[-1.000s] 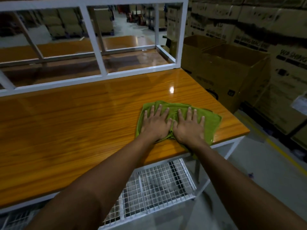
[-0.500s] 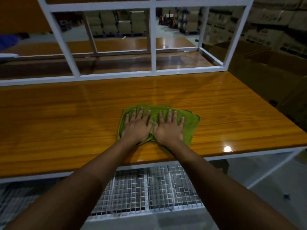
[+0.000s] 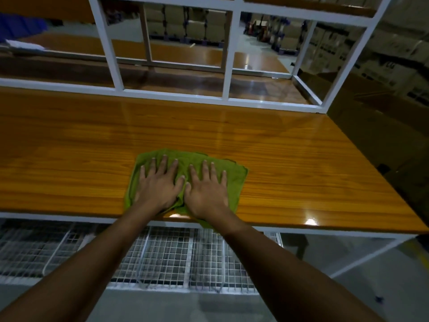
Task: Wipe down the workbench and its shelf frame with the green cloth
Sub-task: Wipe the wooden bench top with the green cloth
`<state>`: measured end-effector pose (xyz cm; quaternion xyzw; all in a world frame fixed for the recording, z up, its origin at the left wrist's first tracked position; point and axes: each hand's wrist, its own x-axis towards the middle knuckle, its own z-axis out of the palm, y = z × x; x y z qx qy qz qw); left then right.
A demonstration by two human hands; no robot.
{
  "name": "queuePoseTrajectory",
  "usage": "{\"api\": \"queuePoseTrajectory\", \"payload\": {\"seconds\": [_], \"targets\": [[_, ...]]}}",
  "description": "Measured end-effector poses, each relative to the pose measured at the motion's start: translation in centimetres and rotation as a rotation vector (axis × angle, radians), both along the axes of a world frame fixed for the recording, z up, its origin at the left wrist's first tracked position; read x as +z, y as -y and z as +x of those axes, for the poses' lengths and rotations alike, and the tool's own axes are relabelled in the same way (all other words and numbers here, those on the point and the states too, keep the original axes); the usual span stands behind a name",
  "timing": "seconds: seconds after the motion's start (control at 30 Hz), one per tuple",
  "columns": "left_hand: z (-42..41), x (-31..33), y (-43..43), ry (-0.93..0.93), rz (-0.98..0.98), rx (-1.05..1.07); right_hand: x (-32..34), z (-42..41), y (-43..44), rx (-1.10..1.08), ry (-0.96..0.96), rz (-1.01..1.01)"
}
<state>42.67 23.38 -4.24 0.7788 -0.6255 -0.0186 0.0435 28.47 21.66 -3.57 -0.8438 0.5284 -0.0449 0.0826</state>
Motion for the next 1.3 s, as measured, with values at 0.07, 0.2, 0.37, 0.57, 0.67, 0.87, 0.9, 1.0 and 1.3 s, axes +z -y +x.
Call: {"api": "queuePoseTrajectory", "payload": {"seconds": [0.07, 0.2, 0.37, 0.57, 0.67, 0.87, 0.9, 1.0, 1.3], "targets": [[-1.1, -0.2, 0.0, 0.005, 0.013, 0.028, -0.1, -1.1, 0.0, 0.050, 0.025, -0.008], [-4.3, -0.3, 0.0, 0.039, -0.001, 0.040, -0.3, -4.1, 0.4, 0.093, 0.051, -0.035], [-9.6, 0.2, 1.8, 0.069, 0.027, 0.035, -0.5, -8.8, 2.2, 0.065, 0.063, -0.051], [-17.5, 0.7, 6.4, 0.027, 0.057, -0.044, -0.6, -16.5, 5.8, -0.039, 0.054, -0.042], [-21.4, 0.7, 9.1, 0.014, 0.056, -0.100, -0.7, -20.3, 7.7, -0.119, 0.046, -0.050], [-26.8, 0.9, 14.4, -0.004, 0.096, -0.199, -0.5, -25.1, 10.8, -0.290, 0.034, -0.070], [-27.1, 1.0, 15.1, -0.002, 0.099, -0.218, -0.5, -25.4, 11.3, -0.317, 0.032, -0.058], [-27.1, 1.0, 16.7, -0.004, 0.088, -0.298, -0.5, -25.5, 12.4, -0.390, 0.005, -0.031], [-19.6, 0.3, 20.0, -0.025, 0.015, -0.464, -0.4, -17.9, 14.7, -0.535, -0.019, -0.017]]}}
